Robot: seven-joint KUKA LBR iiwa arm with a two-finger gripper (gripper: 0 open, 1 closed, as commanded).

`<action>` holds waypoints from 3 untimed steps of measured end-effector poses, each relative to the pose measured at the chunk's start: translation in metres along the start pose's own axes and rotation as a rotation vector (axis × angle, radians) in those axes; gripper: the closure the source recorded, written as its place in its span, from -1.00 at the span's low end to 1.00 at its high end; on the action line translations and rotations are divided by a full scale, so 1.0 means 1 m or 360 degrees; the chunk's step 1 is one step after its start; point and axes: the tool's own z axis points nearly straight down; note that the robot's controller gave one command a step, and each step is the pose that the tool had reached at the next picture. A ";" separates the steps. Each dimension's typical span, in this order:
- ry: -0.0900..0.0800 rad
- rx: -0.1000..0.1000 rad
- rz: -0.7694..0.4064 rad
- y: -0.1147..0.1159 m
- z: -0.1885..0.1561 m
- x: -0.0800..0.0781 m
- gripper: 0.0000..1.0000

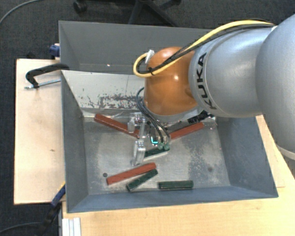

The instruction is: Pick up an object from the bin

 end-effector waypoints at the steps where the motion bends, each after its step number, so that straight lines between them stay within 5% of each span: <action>1: -0.0010 -0.0001 0.0003 -0.001 -0.004 -0.001 -1.00; 2: -0.0016 -0.0001 -0.0135 0.004 0.062 0.020 -1.00; 3: -0.0013 -0.0001 -0.0166 -0.001 0.038 0.026 -1.00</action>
Offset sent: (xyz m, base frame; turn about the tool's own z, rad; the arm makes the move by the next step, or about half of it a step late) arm -0.0247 0.0041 -0.0707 -0.0940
